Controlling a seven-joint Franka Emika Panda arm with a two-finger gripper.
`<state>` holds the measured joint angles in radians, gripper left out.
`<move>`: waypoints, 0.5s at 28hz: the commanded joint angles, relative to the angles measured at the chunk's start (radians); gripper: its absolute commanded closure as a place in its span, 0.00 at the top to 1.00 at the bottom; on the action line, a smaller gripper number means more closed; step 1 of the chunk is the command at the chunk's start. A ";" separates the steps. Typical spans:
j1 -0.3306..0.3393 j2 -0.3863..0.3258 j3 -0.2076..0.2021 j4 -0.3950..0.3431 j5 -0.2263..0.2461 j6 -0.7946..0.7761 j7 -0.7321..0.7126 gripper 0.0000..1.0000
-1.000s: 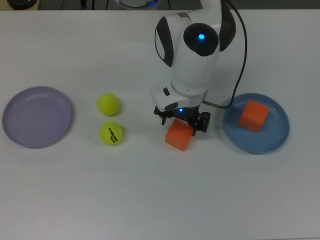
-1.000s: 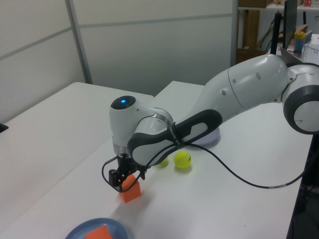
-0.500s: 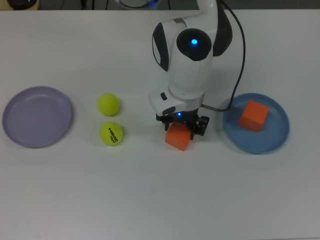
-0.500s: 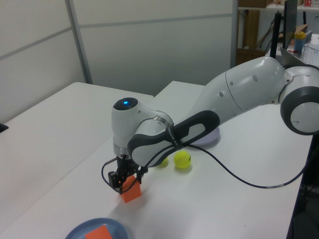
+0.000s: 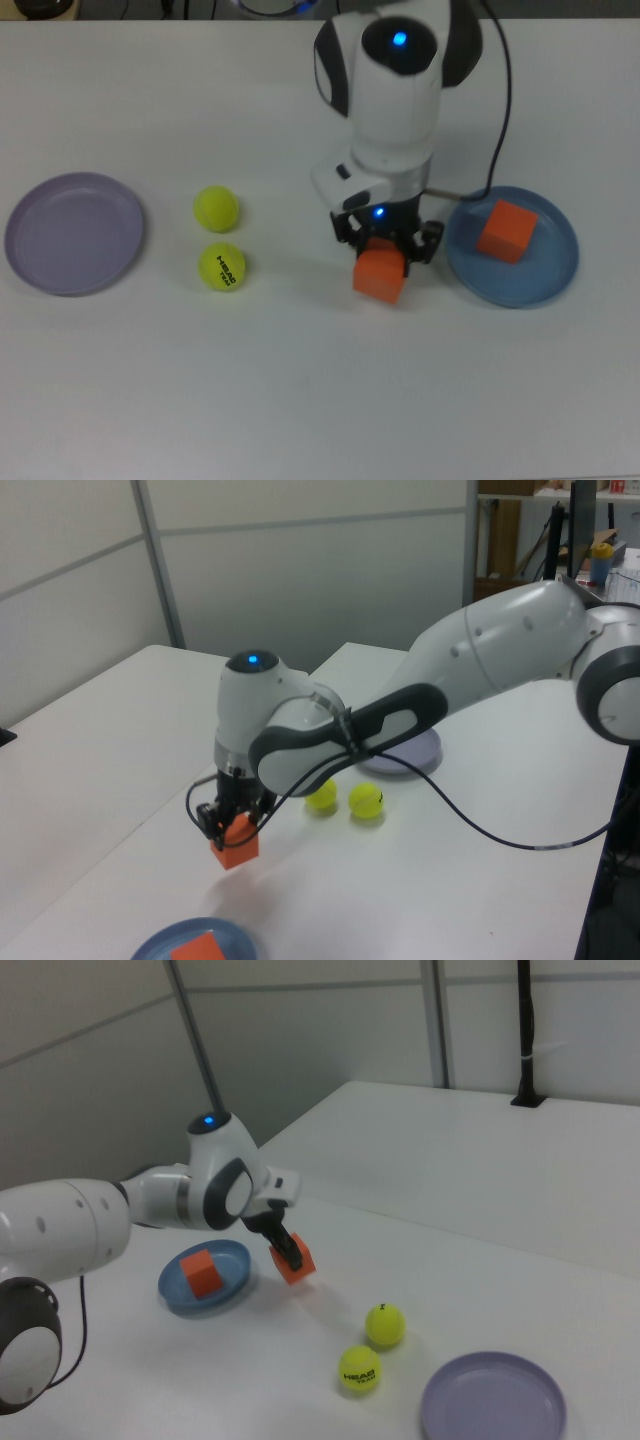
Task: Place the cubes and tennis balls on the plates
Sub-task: 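Lift the second cube and carry it over the blue plate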
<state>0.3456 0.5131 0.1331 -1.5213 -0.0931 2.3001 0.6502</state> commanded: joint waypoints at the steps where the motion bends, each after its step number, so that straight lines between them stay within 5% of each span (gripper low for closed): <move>1: 0.004 -0.088 0.056 -0.031 0.027 -0.044 -0.023 0.00; 8: 0.018 -0.100 0.148 -0.028 0.015 -0.053 0.003 0.00; 14: 0.076 -0.096 0.154 -0.028 0.007 -0.051 0.012 0.00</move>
<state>0.3897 0.4309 0.2901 -1.5290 -0.0911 2.2591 0.6538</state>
